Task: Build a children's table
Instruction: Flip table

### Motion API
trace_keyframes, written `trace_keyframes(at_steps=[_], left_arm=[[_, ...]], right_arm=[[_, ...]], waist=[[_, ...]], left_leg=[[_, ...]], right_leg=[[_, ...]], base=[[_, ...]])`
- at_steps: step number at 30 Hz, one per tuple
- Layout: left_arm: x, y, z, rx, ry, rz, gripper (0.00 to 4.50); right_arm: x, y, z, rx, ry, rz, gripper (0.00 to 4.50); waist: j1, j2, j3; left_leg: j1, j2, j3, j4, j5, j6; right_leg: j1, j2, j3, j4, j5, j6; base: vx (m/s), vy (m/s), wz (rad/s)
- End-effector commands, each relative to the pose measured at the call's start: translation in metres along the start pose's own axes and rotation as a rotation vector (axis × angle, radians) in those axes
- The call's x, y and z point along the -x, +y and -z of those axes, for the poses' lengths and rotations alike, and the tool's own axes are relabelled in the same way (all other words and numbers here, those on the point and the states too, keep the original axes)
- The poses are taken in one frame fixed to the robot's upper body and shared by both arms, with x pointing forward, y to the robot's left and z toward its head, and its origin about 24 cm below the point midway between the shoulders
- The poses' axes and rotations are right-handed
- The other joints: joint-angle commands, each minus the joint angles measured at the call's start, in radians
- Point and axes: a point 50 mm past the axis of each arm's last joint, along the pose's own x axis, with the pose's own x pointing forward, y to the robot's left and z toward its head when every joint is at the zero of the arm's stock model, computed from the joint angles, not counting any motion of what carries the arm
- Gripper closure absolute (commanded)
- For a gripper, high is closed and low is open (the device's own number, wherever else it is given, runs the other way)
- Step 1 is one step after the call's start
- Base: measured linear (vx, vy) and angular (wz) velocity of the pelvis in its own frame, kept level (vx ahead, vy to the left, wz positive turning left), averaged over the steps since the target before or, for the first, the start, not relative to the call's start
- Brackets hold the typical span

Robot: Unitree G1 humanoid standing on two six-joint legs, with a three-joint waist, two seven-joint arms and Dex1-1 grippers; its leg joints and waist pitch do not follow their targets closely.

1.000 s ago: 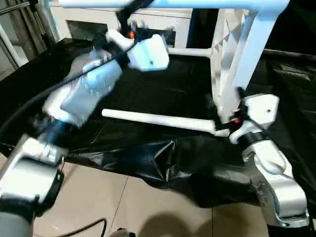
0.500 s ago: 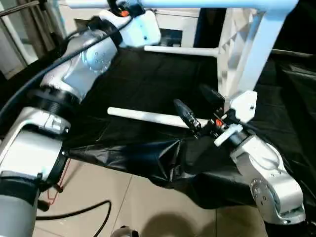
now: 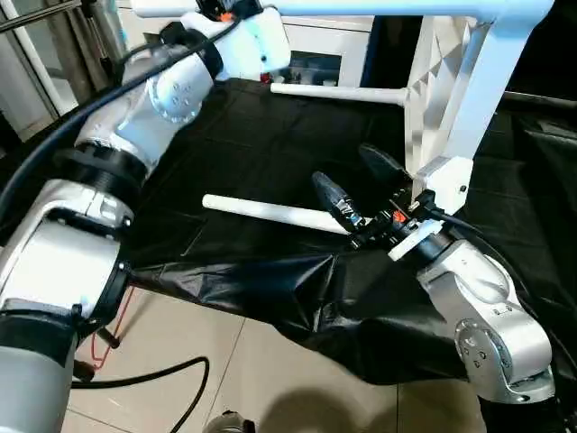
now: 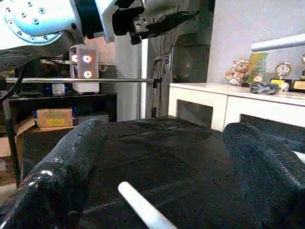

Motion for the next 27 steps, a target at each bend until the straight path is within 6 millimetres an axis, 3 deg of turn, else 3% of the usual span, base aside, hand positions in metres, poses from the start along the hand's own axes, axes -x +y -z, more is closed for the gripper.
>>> trace_keyframes(at_steps=[1,4,8,10,13,17,18,21,22,25,27], left_arm=[[-0.002,-0.002,0.005,0.066,0.041,0.051,2.0],[-0.003,0.0,0.008,0.141,0.066,0.07,2.36],[-0.004,0.004,0.014,0.351,0.115,0.038,2.46],[-0.004,0.007,0.016,0.422,0.133,0.012,2.48],[-0.004,0.015,0.022,0.61,0.163,-0.083,2.48],[-0.002,0.024,0.026,0.708,0.181,-0.171,2.48],[0.0,0.03,0.029,0.741,0.184,-0.213,2.48],[0.003,0.038,0.031,0.783,0.185,-0.267,2.48],[0.005,0.045,0.034,0.817,0.187,-0.315,2.48],[0.01,0.056,0.038,0.854,0.183,-0.38,2.48],[0.013,0.057,0.039,0.864,0.178,-0.391,2.48]], right_arm=[[-0.002,-0.003,-0.001,0.007,-0.001,0.019,0.14],[-0.002,-0.007,0.004,0.018,0.028,0.055,0.14],[0.0,-0.008,0.012,0.021,0.067,0.06,0.14],[0.001,-0.008,0.014,0.021,0.076,0.062,0.14],[0.002,-0.01,0.015,0.023,0.084,0.069,0.14],[0.005,-0.013,0.015,0.029,0.089,0.083,0.14],[0.008,-0.013,0.016,0.032,0.099,0.09,0.14],[0.012,-0.014,0.019,0.031,0.123,0.107,0.14],[0.017,-0.015,0.023,0.026,0.148,0.129,0.14],[0.024,-0.017,0.029,0.018,0.187,0.173,0.14],[0.028,-0.023,0.033,0.034,0.22,0.247,0.03]], waist=[[0.002,0.003,-0.073],[0.004,0.003,-0.071],[0.006,0.0,-0.071],[0.007,-0.004,-0.07],[0.012,-0.001,-0.072],[0.019,0.003,-0.074],[0.019,-0.002,-0.075],[0.026,0.006,-0.078],[0.028,0.002,-0.078],[0.03,0.005,-0.085],[0.03,0.003,-0.093]], left_leg=[[0.034,0.052,-0.043,-0.087,-0.322,-0.053],[0.035,0.051,-0.043,-0.087,-0.334,-0.058],[0.036,0.051,-0.043,-0.086,-0.334,-0.052],[0.033,0.05,-0.041,-0.086,-0.315,-0.039],[0.029,0.049,-0.039,-0.081,-0.272,-0.016],[0.025,0.047,-0.037,-0.076,-0.231,0.005],[0.024,0.047,-0.035,-0.076,-0.22,0.01],[0.025,0.049,-0.035,-0.074,-0.2,0.017],[0.025,0.049,-0.034,-0.073,-0.197,0.017],[0.023,0.049,-0.034,-0.07,-0.171,0.022],[0.016,0.047,-0.033,-0.063,-0.112,0.042]], right_leg=[[0.031,-0.073,0.04,-0.081,-0.215,-0.178],[0.026,-0.075,0.04,-0.084,-0.257,-0.179],[0.026,-0.078,0.04,-0.087,-0.278,-0.177],[0.028,-0.079,0.041,-0.087,-0.277,-0.175],[0.03,-0.081,0.041,-0.087,-0.293,-0.17],[0.031,-0.081,0.039,-0.086,-0.297,-0.168],[0.031,-0.079,0.039,-0.086,-0.289,-0.169],[0.028,-0.077,0.038,-0.081,-0.252,-0.179],[0.028,-0.077,0.038,-0.078,-0.235,-0.186],[0.03,-0.075,0.036,-0.07,-0.163,-0.201],[0.032,-0.074,0.033,-0.055,-0.049,-0.216]], base=[[0.0,0.0,0.0],[0.0,0.0,0.0],[0.0,0.0,0.0],[0.0,0.0,0.0],[0.0,0.0,0.0],[0.0,0.0,0.0],[0.0,0.0,0.0],[0.0,0.0,0.0],[0.0,0.0,0.0],[0.0,0.0,0.0],[0.0,0.0,0.0]])
